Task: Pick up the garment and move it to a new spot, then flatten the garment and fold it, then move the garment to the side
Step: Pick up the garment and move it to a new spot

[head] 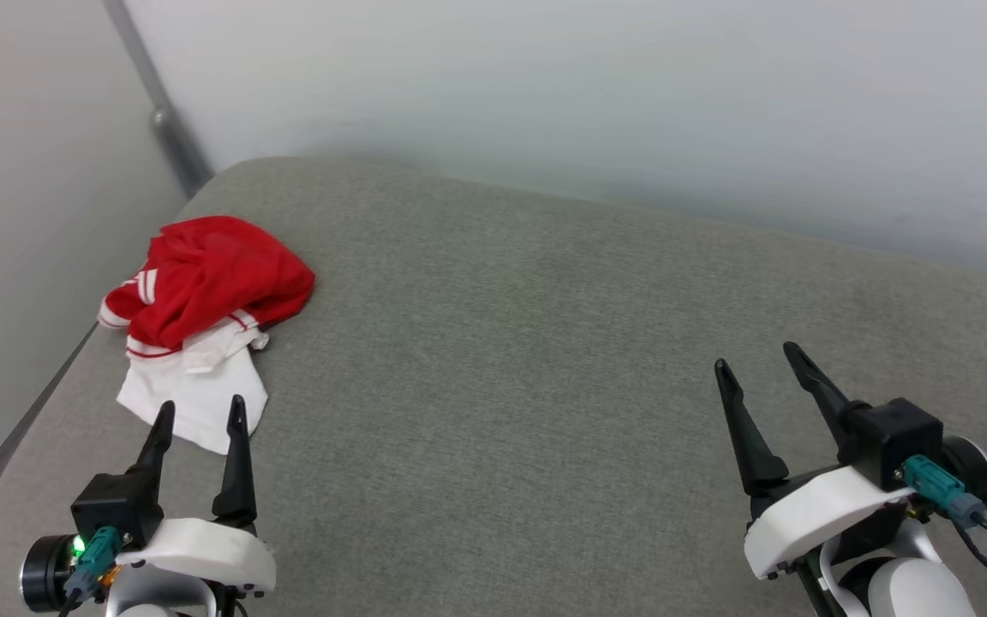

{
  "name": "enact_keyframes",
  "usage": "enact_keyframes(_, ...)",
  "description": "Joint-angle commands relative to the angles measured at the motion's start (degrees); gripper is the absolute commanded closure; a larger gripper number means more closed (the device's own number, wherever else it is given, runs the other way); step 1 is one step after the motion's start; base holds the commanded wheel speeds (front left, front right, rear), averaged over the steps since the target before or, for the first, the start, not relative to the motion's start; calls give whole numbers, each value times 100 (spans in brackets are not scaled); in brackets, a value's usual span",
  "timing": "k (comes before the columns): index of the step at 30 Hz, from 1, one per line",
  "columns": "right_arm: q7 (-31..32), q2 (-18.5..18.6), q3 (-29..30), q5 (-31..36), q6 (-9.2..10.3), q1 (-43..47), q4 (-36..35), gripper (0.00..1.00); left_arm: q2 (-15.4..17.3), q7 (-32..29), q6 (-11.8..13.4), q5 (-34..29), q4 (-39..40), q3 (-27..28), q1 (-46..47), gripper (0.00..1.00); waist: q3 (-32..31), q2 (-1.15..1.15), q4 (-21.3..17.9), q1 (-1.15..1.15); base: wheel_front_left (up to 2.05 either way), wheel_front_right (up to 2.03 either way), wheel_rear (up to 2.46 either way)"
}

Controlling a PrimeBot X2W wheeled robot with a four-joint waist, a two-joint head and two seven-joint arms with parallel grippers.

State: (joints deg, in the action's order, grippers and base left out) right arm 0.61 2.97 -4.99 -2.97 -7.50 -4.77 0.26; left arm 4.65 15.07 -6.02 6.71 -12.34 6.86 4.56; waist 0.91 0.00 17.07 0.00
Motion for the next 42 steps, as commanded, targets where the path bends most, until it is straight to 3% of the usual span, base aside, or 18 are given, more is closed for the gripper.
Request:
enact_keyframes(1,8,-14,-58,-41,2,-69,20,0,-10,15,22,7,21,51,-57,0,18,0,294,0,0,0,0)
enact_keyframes(14,-13,-11,-380,-104,3,-248,154,0,-71,15,96,-74,143,274,-330,0,86,0,885,0,0,0,0)
enact_keyframes(22,20,-11,-421,-104,2,-389,156,0,-38,15,78,-35,51,383,-60,0,275,0,793,0,0,0,0)
enact_keyframes(27,101,-4,-444,-37,2,-601,64,0,151,-25,-1,94,-386,366,578,0,621,0,564,0,0,0,0)
enact_keyframes(34,210,61,-564,95,2,-1069,-108,0,873,-740,-112,573,-1327,419,2098,0,1369,0,11,0,0,0,0)
enact_keyframes(42,74,57,-786,86,2,-1607,-88,0,2178,-2236,-148,1517,-2444,54,3237,0,2145,0,-731,0,0,0,0)
